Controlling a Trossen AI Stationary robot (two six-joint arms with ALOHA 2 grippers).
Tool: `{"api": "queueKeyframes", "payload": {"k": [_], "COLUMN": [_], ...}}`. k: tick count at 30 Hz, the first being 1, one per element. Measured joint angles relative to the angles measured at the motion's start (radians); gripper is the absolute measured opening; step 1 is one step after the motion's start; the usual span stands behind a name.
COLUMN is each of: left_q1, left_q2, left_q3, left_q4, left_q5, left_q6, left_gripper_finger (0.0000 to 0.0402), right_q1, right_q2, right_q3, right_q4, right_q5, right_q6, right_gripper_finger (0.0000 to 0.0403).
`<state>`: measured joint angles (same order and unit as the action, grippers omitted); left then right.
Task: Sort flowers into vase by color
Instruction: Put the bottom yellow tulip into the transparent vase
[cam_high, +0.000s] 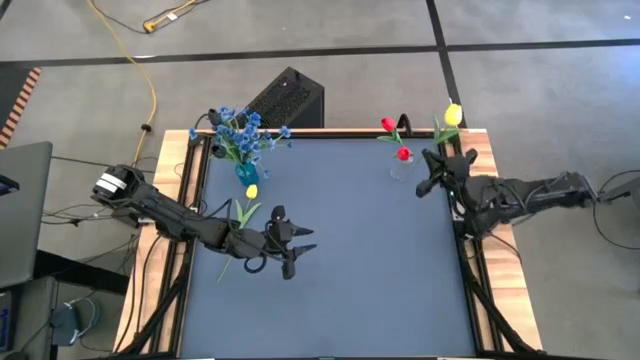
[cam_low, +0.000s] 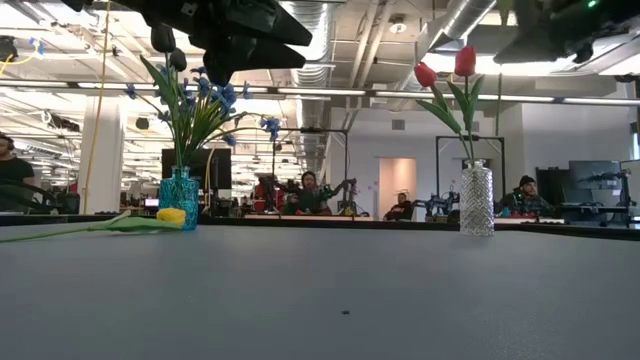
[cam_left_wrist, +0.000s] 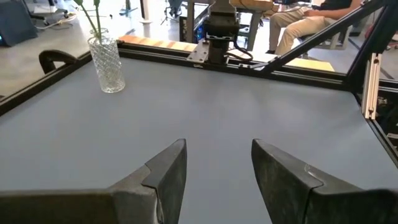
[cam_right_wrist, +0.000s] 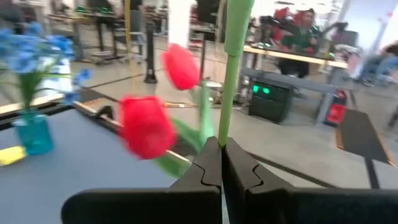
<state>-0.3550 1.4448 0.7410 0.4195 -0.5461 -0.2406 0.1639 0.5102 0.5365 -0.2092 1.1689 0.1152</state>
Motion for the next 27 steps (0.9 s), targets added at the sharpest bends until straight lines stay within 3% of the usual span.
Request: {"api": "queueKeyframes", "payload": {"k": [5,8,27], "left_q1": [0.000,0.000,0.000], "left_q2": [0.000,0.000,0.000], "left_q3": [0.000,0.000,0.000], "left_q4": [0.000,0.001,0.018], "left_q5": [0.000,0.000,0.000], "left_q6": [-0.015,-0.019,-0.046], "left_gripper_finger": [0.0169,0.0169,0.0169], "right_q1": [-0.186,-0.266,-0.505], "right_q2": [0.000,0.014,0.072], "right_q3": [0.000,0.000,-0.101], "right_q4": [0.001,0.007,0.228], "right_q5": [-0.225,-0.306,-0.451], "right_q6": [-0.008,-0.011,-0.116], "right_gripper_finger": [0.0021,0.0024,0.0025]}}
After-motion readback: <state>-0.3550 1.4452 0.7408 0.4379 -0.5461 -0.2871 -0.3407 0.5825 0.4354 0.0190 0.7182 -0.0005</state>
